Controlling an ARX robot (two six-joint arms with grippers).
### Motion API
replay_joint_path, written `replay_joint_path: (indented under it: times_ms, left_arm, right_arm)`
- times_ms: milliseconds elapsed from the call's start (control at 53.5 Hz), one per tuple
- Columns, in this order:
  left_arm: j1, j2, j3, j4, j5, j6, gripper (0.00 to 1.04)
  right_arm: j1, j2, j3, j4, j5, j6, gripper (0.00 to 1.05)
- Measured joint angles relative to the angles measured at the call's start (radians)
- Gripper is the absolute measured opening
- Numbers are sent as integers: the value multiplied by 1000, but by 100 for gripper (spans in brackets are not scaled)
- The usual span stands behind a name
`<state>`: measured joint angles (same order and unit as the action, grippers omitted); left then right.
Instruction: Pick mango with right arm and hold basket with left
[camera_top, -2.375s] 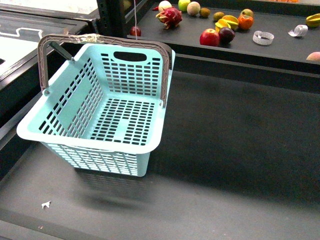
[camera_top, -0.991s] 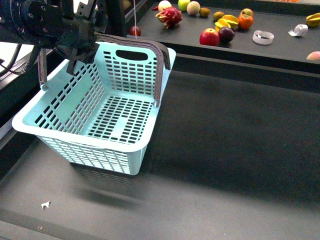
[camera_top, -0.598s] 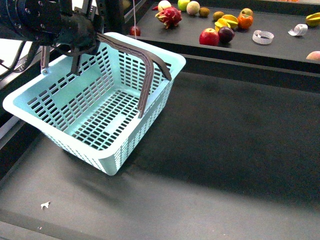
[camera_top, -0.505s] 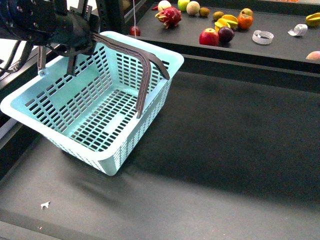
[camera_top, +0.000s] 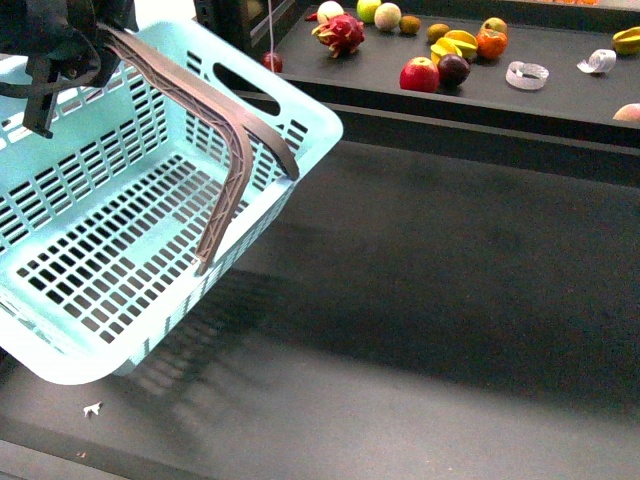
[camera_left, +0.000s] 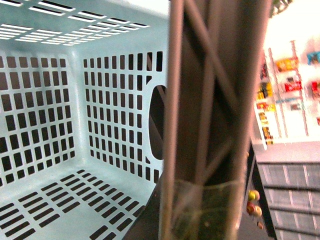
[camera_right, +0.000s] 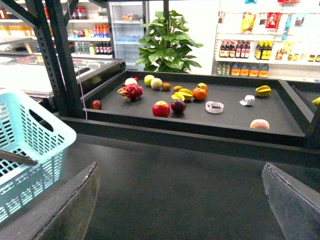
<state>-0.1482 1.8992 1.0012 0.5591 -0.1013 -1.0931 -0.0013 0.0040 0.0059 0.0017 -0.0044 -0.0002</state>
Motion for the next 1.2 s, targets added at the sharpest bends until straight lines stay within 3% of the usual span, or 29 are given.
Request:
replay_joint_path:
  times_ms: [187,355,711,1197]
  left_arm:
    - [-74,-90,-109,71,55,134,6]
    - [-193,-126,-204,175,80,312,6]
    - [-348,-121,-191,246,158,466,6]
    - [-411,-59,-158,248,208,591,6]
  right_arm:
    - [0,0,0,0,0,0,96]
    - [0,0,0,0,0,0,96]
    - [0,0,0,0,0,0,96]
    - [0,0,0,0,0,0,96]
